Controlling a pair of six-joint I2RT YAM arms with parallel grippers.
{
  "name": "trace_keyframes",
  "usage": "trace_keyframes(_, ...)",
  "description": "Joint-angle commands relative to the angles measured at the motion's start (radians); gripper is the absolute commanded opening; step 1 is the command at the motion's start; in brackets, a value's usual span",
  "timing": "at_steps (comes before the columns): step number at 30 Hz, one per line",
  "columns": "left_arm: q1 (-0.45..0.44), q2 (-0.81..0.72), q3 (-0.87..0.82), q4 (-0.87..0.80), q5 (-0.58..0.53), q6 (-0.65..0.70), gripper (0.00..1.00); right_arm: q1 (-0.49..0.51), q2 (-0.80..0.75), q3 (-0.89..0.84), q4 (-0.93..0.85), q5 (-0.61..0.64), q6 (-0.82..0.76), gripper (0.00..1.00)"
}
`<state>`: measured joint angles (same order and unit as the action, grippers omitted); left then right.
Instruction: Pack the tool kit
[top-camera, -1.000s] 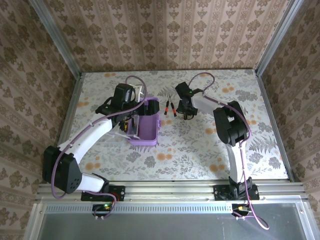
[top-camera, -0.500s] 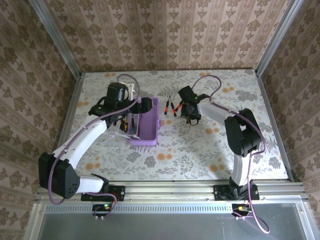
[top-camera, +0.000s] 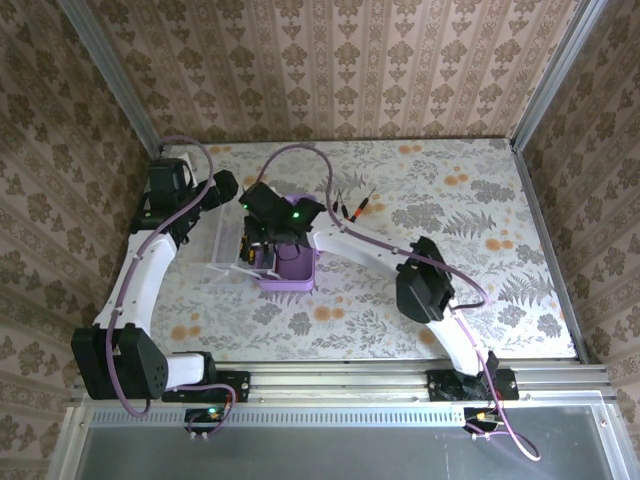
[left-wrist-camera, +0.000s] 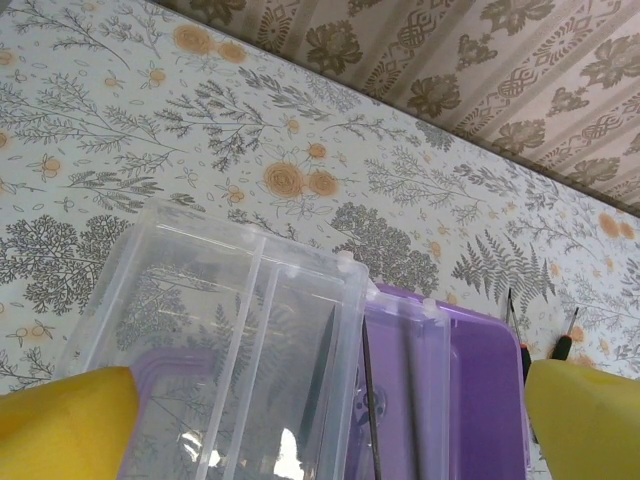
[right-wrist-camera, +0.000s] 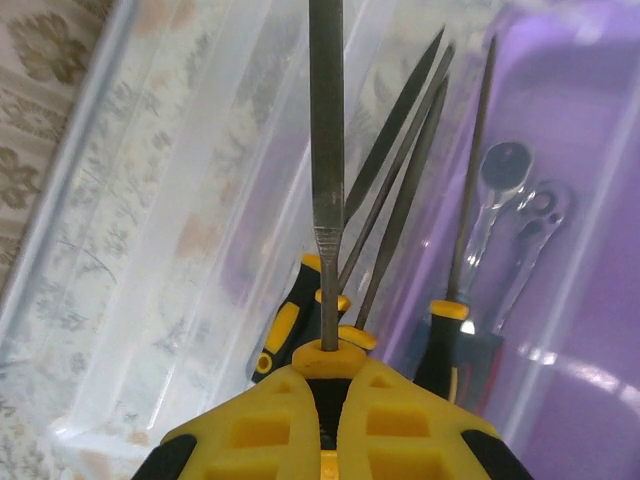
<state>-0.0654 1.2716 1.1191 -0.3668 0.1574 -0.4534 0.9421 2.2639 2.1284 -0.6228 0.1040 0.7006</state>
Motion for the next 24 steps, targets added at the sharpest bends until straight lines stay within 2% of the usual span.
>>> trace_keyframes(1, 0.001, -0.028, 0.000, 0.016, 0.015, -0.025, 1.00, -0.005, 0.066, 0.073, -0.077, -0.003, 0.045, 0.07)
trace_keyframes(7, 0.002, -0.031, 0.002, 0.018, 0.027, -0.028, 1.00, -0.005, 0.097, 0.081, -0.084, -0.002, 0.065, 0.09)
trace_keyframes(8, 0.001, -0.032, 0.002, 0.019, 0.031, -0.030, 1.00, -0.005, 0.097, 0.080, -0.087, -0.003, 0.066, 0.10)
trace_keyframes(11, 0.002, -0.034, -0.001, 0.023, 0.033, -0.031, 1.00, -0.005, 0.087, 0.077, -0.090, -0.009, 0.062, 0.24)
trace_keyframes(12, 0.001, -0.034, -0.001, 0.022, 0.034, -0.033, 1.00, -0.005, 0.078, 0.073, -0.088, -0.006, 0.059, 0.25)
trace_keyframes(24, 0.000, -0.017, -0.003, 0.027, 0.052, -0.040, 1.00, -0.028, -0.132, -0.048, -0.051, 0.098, -0.026, 0.28)
